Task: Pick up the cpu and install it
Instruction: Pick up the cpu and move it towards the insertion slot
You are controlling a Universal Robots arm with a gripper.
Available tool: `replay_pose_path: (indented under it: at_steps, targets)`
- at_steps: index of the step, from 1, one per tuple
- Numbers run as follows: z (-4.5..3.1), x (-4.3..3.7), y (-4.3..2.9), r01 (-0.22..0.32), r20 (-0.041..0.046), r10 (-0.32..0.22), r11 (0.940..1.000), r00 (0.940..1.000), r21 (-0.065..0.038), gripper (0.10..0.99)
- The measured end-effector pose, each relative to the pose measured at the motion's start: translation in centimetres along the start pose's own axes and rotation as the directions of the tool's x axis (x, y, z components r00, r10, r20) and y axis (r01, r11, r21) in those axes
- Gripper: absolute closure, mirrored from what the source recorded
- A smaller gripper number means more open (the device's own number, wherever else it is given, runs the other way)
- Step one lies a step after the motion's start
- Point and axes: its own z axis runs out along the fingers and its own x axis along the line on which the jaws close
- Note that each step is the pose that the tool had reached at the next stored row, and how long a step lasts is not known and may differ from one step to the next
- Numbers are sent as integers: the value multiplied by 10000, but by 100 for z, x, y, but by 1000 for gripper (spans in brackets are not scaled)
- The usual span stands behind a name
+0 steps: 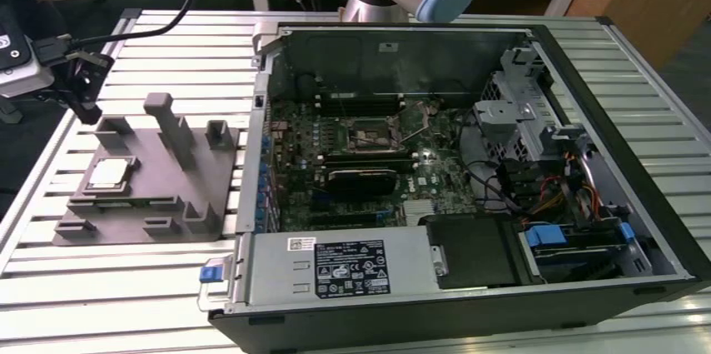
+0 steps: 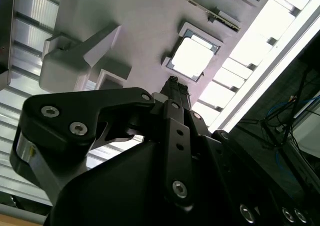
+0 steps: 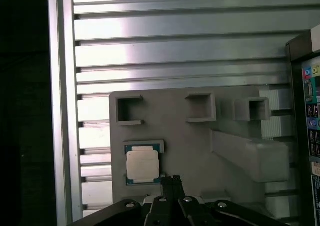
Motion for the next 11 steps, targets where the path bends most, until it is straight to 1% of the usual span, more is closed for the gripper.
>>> replay_pose_path:
  at_steps: [11]
  targets:
    - [60,27,-5,0,0,0,10000,10000,0,980]
